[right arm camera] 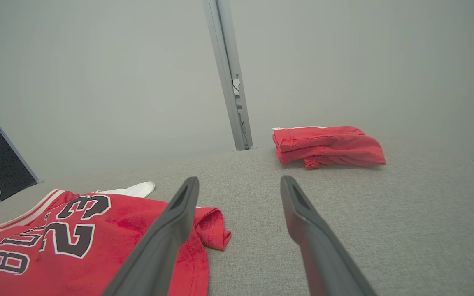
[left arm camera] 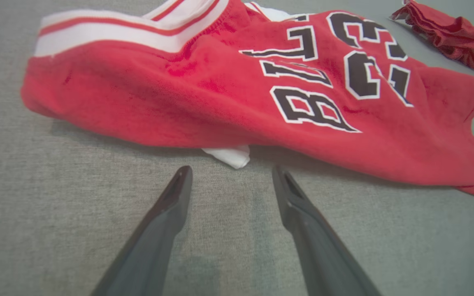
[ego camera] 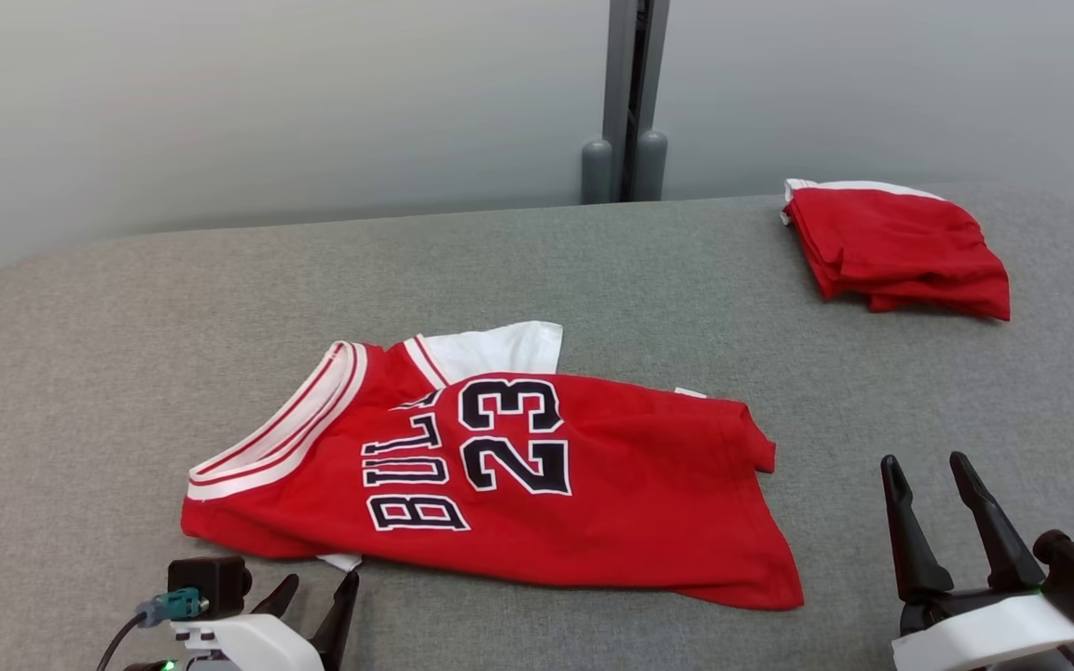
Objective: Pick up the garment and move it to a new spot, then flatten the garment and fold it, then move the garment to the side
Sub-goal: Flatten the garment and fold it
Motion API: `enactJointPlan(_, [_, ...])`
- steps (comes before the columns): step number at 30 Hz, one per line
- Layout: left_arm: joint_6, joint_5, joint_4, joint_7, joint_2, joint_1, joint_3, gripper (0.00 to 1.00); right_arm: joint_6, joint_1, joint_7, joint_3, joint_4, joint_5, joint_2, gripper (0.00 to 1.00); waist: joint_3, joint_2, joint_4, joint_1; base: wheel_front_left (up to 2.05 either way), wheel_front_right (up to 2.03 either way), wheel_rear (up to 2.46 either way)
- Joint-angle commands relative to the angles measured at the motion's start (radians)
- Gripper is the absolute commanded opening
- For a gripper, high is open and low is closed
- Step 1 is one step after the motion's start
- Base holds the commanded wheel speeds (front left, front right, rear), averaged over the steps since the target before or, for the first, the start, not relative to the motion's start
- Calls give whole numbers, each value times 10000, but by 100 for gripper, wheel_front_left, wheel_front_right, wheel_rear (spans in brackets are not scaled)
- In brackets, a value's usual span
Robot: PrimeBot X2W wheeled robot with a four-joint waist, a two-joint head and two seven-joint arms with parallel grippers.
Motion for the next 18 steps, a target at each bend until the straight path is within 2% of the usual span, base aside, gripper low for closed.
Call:
enactJointPlan(1, [-50, -49, 280, 4, -13, -295, 22, 100, 6, -156, -40, -25, -40, -39, -59, 100, 143, 0, -143, 0, 0, 0, 0])
enactJointPlan(17, [-315, -403, 2659, -448, -288, -1536, 101, 100, 6, -417, -41, -5, 41, -83, -45, 100, 427, 0, -523, 0, 0, 0, 0])
enactJointPlan(18, [-346, -418, 2758, -479, -299, -1594, 101, 91, 6, -411, -41, -12, 48, -86, -38, 100, 428, 0, -520, 0, 0, 0, 0])
